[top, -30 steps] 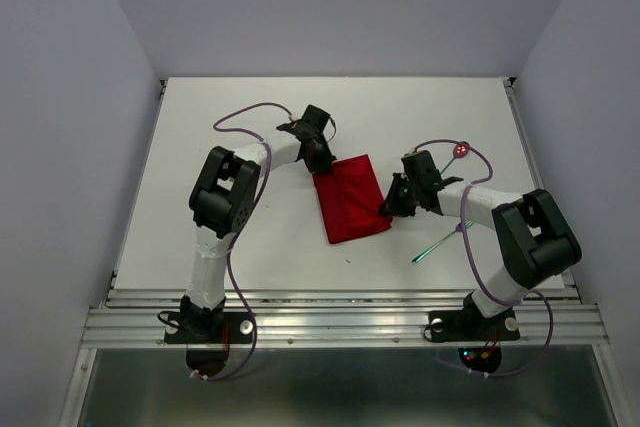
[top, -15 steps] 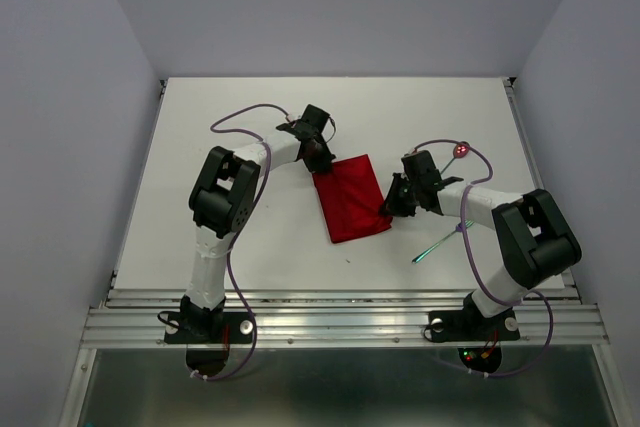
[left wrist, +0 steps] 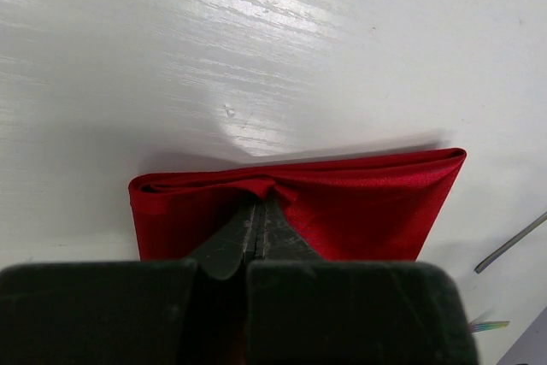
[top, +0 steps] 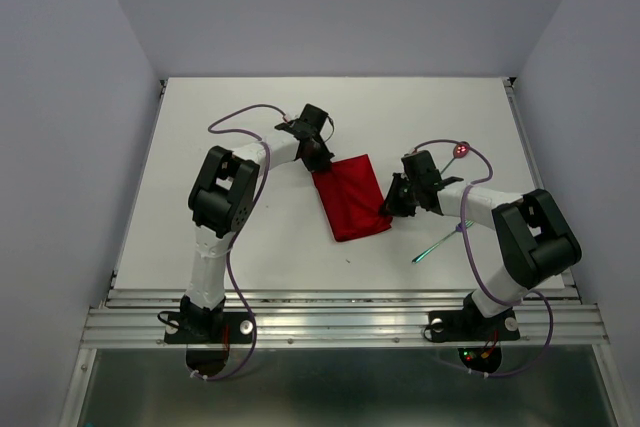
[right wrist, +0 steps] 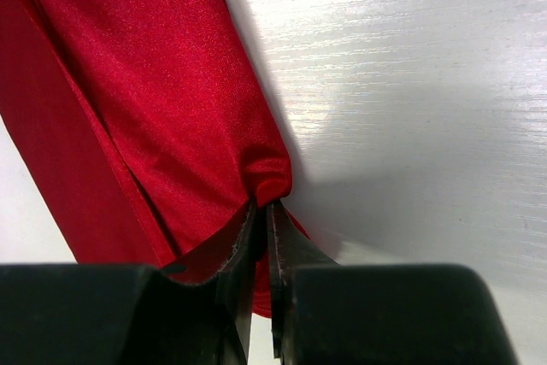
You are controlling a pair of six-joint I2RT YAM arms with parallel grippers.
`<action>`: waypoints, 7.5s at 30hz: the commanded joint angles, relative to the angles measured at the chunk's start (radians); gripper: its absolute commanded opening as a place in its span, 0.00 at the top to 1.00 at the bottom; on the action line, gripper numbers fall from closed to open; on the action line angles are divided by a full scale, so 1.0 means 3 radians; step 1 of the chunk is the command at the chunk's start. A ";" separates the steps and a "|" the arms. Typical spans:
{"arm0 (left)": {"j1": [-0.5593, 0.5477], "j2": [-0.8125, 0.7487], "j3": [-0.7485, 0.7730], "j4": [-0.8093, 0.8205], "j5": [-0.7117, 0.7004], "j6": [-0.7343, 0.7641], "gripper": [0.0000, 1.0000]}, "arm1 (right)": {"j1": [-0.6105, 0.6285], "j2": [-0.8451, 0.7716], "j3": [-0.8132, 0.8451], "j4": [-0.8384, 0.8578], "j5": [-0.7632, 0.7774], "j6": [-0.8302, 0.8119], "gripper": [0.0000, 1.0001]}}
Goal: Fold the napkin into a case and place the utensils inside
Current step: Smooth out the 2/3-rectangle-folded napkin at the center of the board, then rotate the 2/3-rectangle-folded napkin at the center of the board.
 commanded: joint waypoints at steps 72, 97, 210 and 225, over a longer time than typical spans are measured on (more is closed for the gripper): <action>0.0096 -0.0142 -0.0253 0.0105 -0.0002 0.0367 1.00 | 0.0510 0.1243 -0.0067 0.2248 -0.2133 0.0553 0.99; 0.0096 -0.0239 -0.0304 0.0085 -0.0038 0.0505 0.77 | 0.0219 -0.0143 0.0356 0.0485 -0.0724 -0.0193 0.99; 0.0321 -0.0837 -0.0191 0.0003 0.1072 0.1098 0.46 | 0.0658 0.1259 0.1186 0.0540 0.0097 0.0088 0.98; 0.0408 -0.0582 -0.0299 -0.0115 0.0678 0.1185 1.00 | 0.0658 0.1131 0.1124 0.0382 0.0071 -0.0086 0.97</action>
